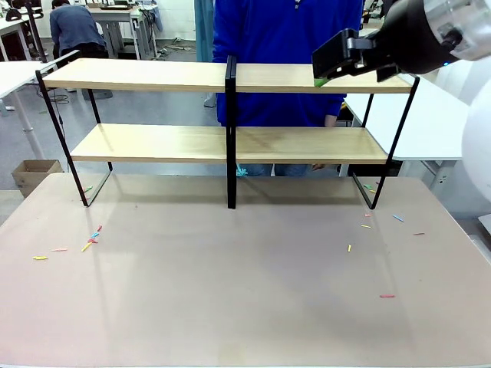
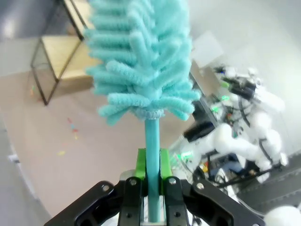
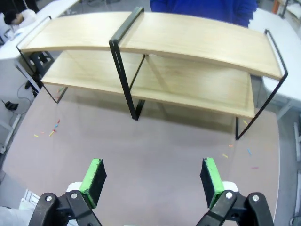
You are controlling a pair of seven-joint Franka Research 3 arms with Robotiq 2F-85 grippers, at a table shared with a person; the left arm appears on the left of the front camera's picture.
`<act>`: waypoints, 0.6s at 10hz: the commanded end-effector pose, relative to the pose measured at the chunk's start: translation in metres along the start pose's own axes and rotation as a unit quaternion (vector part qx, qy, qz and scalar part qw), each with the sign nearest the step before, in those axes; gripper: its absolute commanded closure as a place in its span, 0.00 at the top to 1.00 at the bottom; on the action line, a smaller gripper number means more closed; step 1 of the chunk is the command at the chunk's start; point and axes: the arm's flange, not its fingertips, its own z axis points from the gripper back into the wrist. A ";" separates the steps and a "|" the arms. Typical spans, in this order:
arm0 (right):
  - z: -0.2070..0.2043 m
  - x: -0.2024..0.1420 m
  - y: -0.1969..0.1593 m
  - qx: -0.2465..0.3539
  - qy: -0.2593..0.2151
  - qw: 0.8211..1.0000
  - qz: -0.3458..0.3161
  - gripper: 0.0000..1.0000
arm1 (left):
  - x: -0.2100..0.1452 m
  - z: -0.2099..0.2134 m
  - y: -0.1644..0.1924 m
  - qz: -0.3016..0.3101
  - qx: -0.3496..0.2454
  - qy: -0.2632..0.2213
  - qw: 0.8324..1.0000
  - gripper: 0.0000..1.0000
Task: Clean the shelves.
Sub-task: Place the Duster on the table.
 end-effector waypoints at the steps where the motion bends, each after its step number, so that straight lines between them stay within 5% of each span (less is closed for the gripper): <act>1: 0.013 -0.012 -0.058 0.054 0.078 0.991 -0.095 1.00 | -0.045 -0.034 -0.012 -0.069 -0.061 0.136 0.986 0.13; 4: 0.011 -0.071 -0.186 0.116 0.193 0.940 -0.256 1.00 | -0.100 -0.132 -0.010 -0.152 -0.130 0.312 0.929 0.13; 6: -0.003 -0.109 -0.242 0.186 0.255 0.903 -0.292 1.00 | -0.112 -0.202 -0.015 -0.171 -0.115 0.346 0.916 0.13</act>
